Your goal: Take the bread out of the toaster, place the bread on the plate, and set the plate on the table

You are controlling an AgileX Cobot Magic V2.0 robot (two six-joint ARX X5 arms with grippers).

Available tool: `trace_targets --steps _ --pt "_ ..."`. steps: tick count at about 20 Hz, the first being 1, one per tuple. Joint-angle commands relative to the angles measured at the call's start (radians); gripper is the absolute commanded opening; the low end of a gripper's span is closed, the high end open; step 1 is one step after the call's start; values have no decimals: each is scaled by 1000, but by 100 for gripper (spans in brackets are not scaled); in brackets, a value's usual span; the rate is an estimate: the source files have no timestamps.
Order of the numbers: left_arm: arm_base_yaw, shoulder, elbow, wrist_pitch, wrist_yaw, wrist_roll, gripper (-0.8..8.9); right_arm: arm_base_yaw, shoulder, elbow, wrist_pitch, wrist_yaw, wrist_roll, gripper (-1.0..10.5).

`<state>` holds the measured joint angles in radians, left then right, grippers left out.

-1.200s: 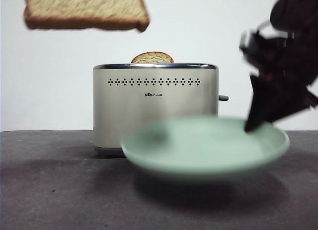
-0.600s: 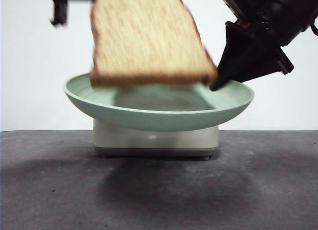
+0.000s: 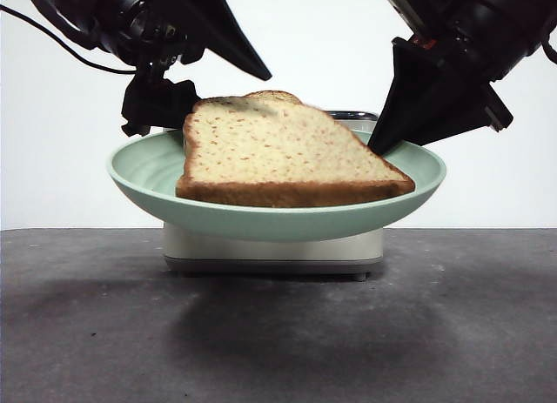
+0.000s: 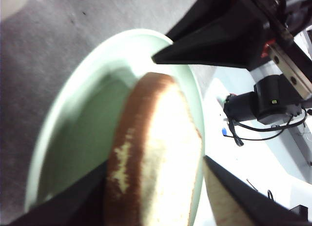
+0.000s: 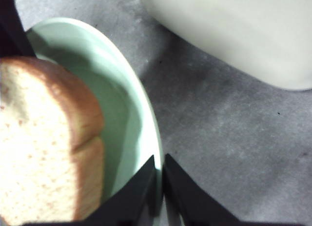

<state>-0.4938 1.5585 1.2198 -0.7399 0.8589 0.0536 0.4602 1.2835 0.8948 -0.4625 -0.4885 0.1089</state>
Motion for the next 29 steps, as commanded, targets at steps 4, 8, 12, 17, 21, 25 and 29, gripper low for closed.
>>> trace_targets --steps 4,8,12,17,21,25,29 --pt "-30 14 84 -63 -110 37 316 8 9 10 10 -9 11 2" --pt "-79 14 180 -151 -243 88 316 9 9 10 5 -9 11 2" --pt "-115 14 266 -167 -352 93 316 9 10 10 5 -9 11 2" --pt "-111 -5 399 -270 -378 118 312 9 29 10 15 9 13 2" --pt "-95 -41 517 -346 -381 121 312 9 121 10 39 25 11 2" --pt "-92 -94 583 -370 -381 121 312 8 249 10 151 24 31 2" --pt "-87 -149 588 -368 -381 116 312 8 346 10 218 18 45 2"
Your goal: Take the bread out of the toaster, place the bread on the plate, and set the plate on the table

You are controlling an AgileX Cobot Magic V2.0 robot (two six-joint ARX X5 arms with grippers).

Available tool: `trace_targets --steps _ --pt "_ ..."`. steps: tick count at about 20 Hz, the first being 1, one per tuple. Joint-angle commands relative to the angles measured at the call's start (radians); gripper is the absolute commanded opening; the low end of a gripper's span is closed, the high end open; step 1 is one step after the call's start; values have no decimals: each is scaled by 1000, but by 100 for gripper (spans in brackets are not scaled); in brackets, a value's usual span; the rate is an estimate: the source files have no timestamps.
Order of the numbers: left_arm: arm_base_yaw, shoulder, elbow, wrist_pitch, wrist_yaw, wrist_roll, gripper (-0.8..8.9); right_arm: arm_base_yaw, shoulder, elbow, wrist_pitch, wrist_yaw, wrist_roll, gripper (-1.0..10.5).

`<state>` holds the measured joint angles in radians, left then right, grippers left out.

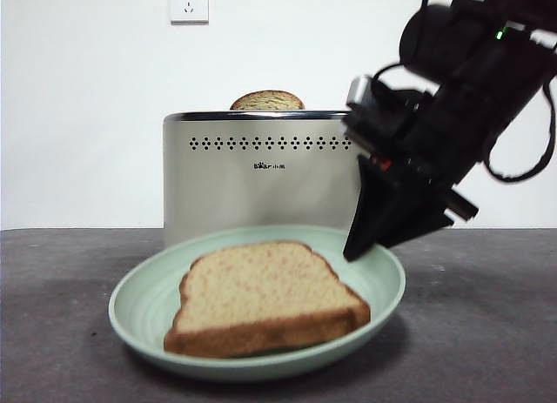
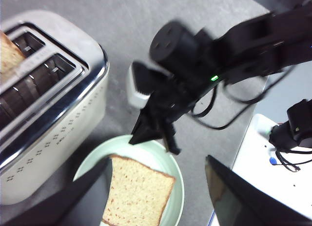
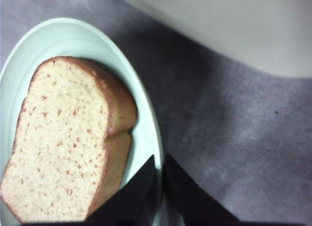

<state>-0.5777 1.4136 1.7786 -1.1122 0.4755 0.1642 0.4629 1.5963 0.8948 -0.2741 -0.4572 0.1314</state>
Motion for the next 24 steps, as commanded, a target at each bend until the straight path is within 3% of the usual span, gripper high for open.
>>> trace_targets --steps 1,6,10,13,19,24 --pt "-3 -14 29 4 2 2 312 5 50 10 39 -13 23 2" --pt "-3 -32 29 -30 2 0 312 2 95 10 51 13 21 5" --pt "-3 -32 29 -61 2 0 310 1 94 10 34 42 24 206" --pt "-3 -32 29 -76 2 1 307 -4 59 11 26 43 24 232" --pt "14 -32 29 -77 2 3 293 7 -245 31 -121 45 18 232" --pt "16 -32 29 -78 -3 3 280 79 -558 101 -277 206 -14 231"
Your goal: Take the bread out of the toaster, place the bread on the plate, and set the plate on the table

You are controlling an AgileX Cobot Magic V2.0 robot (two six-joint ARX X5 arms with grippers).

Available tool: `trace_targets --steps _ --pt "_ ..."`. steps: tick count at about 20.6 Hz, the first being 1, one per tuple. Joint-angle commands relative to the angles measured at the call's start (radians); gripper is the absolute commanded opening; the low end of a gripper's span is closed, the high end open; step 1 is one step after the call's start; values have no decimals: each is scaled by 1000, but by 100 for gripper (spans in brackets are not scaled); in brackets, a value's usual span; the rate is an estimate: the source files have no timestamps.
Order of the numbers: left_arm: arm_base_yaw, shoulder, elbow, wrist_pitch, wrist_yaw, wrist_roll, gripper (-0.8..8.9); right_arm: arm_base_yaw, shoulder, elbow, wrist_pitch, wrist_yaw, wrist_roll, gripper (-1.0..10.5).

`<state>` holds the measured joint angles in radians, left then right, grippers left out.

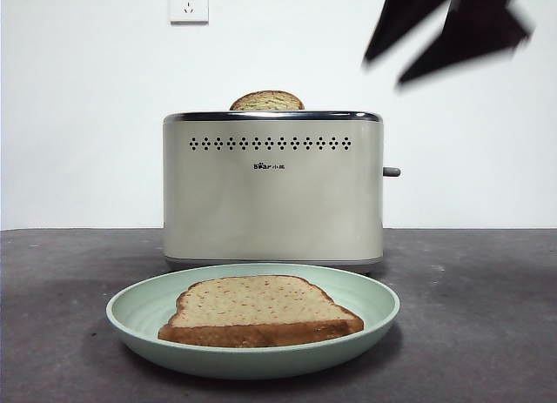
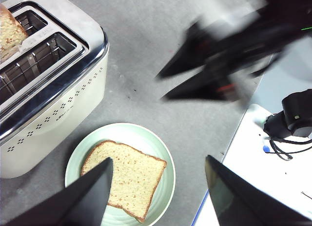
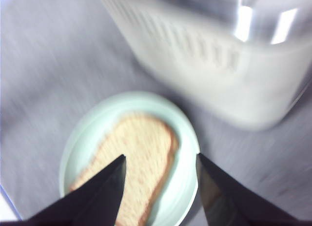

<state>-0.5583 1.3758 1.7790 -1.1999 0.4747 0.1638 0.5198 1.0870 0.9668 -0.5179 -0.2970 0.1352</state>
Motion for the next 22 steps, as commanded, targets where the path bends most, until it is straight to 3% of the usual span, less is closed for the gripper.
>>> trace_targets --steps 1,5,7,8,22 --pt "-4 6 29 10 -7 4 260 37 -93 37 -66 76 -18 227" --pt "-4 6 29 10 -11 4 133 87 -221 40 -177 96 -18 117" --pt "-4 6 29 10 -11 6 27 98 -259 40 -192 96 -22 -4" --pt "-4 6 29 10 -11 8 8 100 -272 40 -189 96 -31 5" --pt "-4 6 29 21 -11 7 8 99 -280 40 -163 96 -31 5"
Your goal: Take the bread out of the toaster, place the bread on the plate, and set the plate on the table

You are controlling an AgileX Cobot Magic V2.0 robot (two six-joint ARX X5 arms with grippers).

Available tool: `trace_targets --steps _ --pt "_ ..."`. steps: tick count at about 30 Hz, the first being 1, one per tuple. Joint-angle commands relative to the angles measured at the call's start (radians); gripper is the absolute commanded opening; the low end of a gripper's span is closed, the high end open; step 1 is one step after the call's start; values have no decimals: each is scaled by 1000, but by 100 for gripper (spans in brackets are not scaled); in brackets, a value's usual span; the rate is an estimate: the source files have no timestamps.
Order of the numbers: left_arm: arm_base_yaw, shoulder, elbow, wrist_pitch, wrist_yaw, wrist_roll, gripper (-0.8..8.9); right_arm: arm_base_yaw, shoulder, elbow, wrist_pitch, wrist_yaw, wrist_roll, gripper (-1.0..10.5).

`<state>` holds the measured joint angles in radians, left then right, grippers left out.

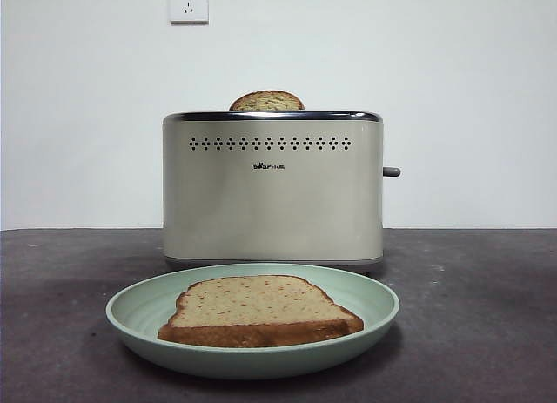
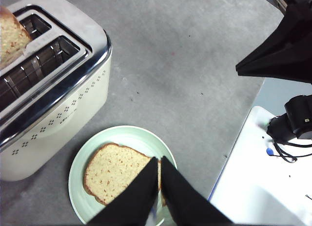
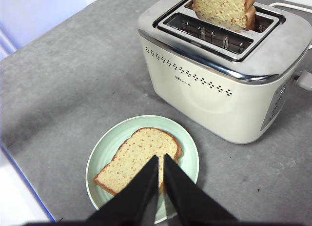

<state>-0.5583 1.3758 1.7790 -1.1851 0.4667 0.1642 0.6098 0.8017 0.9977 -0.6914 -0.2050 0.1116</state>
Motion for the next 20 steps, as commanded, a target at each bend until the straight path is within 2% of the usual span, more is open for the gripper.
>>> trace_targets --steps 1,10,14,20 --pt "-4 6 29 6 -3 7 8 9 5 10 11 4 -7 5" --pt "-5 6 29 4 -3 6 8 9 5 10 11 4 -7 5" --pt "29 -5 28 37 -19 35 8 9 5 10 11 4 -7 5" --pt "164 -111 -18 246 -18 35 8 9 5 10 10 4 -7 5"
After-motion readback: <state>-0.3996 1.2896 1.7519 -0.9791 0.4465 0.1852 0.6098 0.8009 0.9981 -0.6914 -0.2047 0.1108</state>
